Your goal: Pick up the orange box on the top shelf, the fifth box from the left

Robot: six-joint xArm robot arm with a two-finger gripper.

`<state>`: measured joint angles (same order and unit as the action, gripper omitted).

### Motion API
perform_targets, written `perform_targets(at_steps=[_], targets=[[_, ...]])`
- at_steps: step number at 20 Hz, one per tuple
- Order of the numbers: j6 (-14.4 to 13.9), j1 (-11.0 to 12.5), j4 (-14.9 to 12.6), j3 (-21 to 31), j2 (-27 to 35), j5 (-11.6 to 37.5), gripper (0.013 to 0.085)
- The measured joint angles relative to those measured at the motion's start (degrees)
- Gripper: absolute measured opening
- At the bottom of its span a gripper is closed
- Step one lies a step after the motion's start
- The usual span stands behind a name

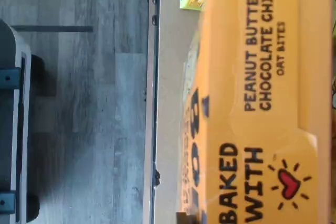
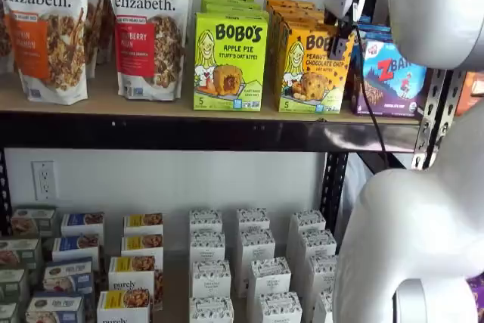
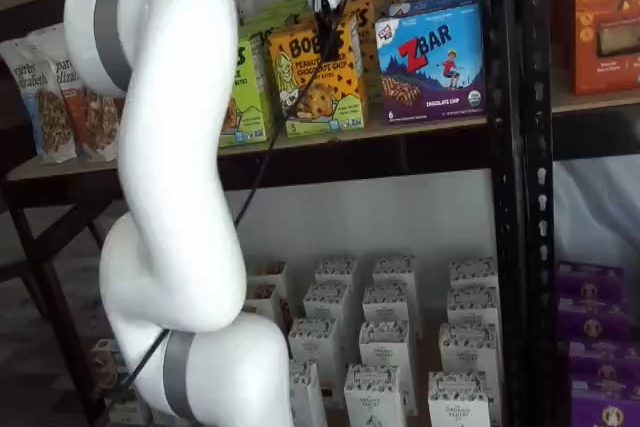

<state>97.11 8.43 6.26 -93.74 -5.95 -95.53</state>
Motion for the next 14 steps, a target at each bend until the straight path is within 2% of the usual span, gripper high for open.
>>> perform_targets(at_steps=[2,3,4,8,14], targets=[[-0.02,0.01,0.01,-0.16,0.09,-0.21,0.0370],[-0.03,0.00,-0.02,-0.23,0.14,-0.33,0.0370],[-0.05,-0.02,-0.06,-0.28,0.17,-0.42,0.0330],[-0.25,-0.27,-0.50,-0.96,0.57,-1.61,0.0330],[-0.76,-0.53,0.39,-1.13,-0.09,-2.79,0.0330]])
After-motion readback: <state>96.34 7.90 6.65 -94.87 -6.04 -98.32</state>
